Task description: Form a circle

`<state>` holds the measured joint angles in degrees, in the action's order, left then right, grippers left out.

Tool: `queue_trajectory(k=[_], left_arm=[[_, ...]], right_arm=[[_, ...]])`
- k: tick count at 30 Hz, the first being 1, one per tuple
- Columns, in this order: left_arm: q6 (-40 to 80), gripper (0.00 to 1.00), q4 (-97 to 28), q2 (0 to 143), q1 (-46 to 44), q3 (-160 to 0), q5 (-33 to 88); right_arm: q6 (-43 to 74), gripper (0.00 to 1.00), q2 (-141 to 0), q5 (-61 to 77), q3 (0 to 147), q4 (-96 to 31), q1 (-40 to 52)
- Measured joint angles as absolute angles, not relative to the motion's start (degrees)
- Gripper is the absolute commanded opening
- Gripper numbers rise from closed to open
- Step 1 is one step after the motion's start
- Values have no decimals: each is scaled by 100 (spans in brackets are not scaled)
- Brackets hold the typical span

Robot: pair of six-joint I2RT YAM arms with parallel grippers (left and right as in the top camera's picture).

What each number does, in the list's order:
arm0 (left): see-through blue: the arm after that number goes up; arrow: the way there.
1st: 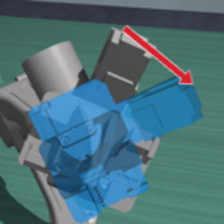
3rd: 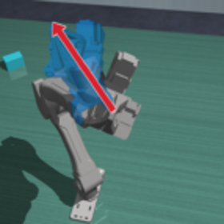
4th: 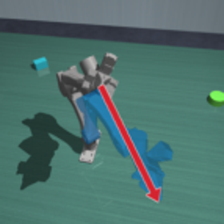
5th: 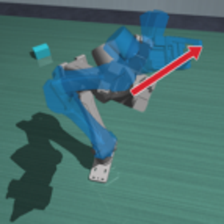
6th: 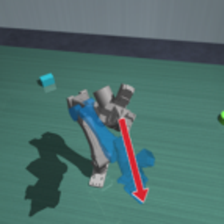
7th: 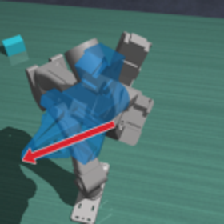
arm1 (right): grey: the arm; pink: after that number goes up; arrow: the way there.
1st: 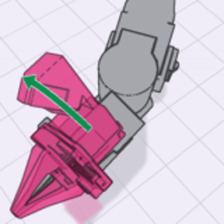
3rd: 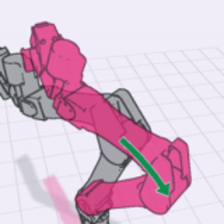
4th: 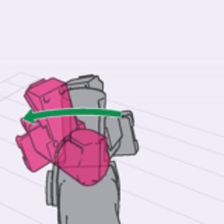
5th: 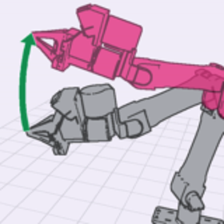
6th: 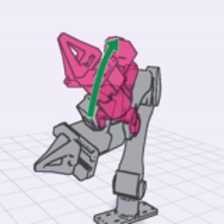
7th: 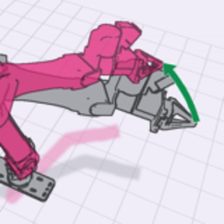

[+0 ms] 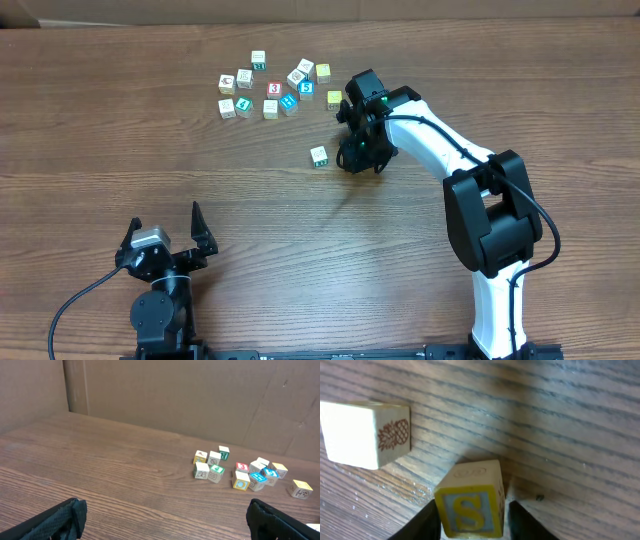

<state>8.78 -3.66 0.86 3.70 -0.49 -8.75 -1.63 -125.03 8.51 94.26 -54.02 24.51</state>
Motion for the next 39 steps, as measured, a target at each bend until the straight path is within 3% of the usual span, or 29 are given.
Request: queue_trajectory(k=[5, 11, 22, 39], left_arm=[[878, 100, -366, 86, 370, -49, -875], [878, 99, -366, 86, 370, -49, -875], [875, 99, -366, 86, 370, -49, -875], [878, 100, -366, 86, 370, -49, -875]], right_arm=[[-156, 41, -12503, 851, 9426, -5223, 2449], [-163, 28, -12503, 854, 9426, -5201, 2451], [-115, 25, -12503, 1212, 9426, -5295, 2443], [1039, 25, -12503, 1525, 9426, -5422, 2449]])
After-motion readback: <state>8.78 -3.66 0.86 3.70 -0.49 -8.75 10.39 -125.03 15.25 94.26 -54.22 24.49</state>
